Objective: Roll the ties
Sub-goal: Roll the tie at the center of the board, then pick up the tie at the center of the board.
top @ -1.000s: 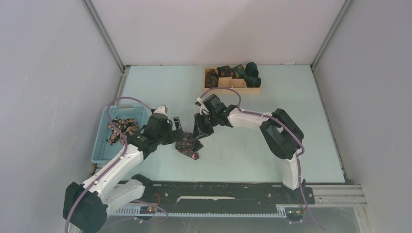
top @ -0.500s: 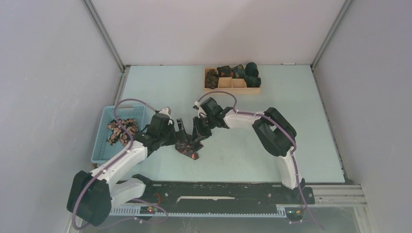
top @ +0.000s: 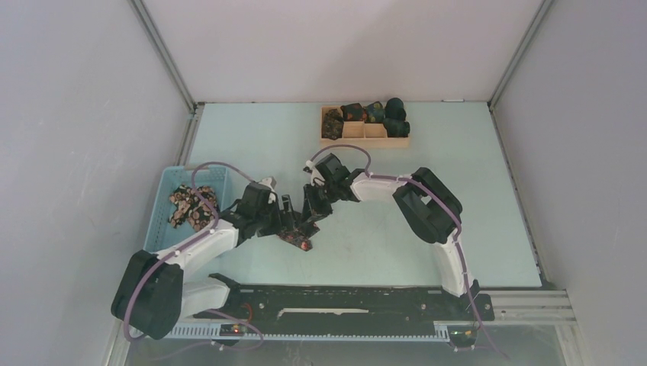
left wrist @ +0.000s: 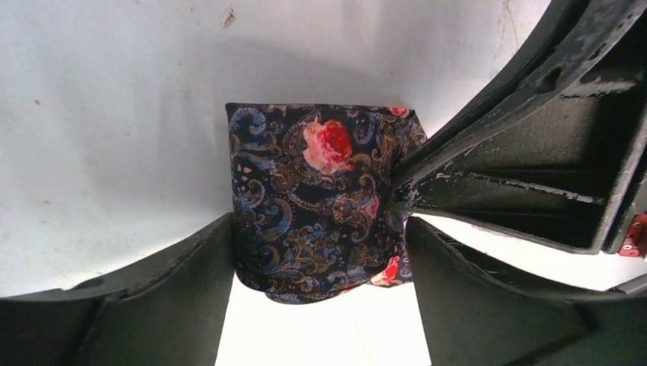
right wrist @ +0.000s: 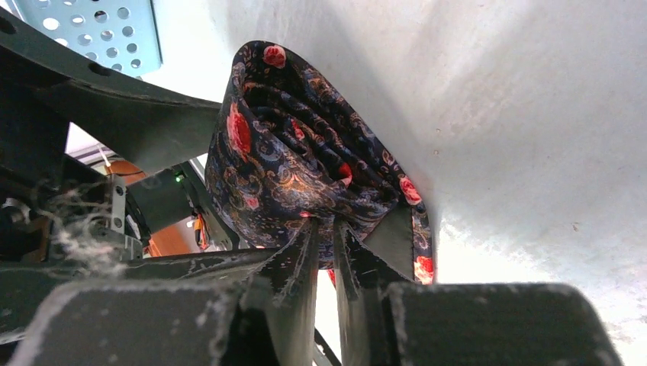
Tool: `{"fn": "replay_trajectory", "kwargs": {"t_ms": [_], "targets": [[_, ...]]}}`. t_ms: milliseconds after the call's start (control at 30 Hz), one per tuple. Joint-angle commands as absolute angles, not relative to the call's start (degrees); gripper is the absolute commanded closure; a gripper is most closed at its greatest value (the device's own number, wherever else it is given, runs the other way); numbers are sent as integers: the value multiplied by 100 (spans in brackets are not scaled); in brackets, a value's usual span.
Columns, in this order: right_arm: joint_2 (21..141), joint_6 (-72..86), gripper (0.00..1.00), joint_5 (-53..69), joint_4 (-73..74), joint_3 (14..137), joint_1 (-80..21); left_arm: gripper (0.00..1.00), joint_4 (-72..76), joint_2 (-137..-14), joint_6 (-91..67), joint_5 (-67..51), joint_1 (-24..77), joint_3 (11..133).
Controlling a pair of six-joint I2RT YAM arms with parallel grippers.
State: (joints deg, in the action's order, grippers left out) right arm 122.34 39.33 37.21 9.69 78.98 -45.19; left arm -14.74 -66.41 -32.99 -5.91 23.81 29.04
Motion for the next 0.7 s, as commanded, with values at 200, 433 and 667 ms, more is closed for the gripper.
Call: {"fn": "replay_trajectory", "kwargs": {"t_ms": [200, 433, 667], "targets": [[12163, 3822, 84, 3704, 908, 8043, -4351, 36, -838, -6763, -3422, -1049, 2367, 2636], [11697, 3644, 56, 3543, 1093, 7721, -4027, 42, -843, -6737, -3387, -786, 2490, 2640], [11387, 3770, 38, 3270, 908, 7054, -3958, 45, -1030, -6854, -3322, -452, 2734, 2844]]}}
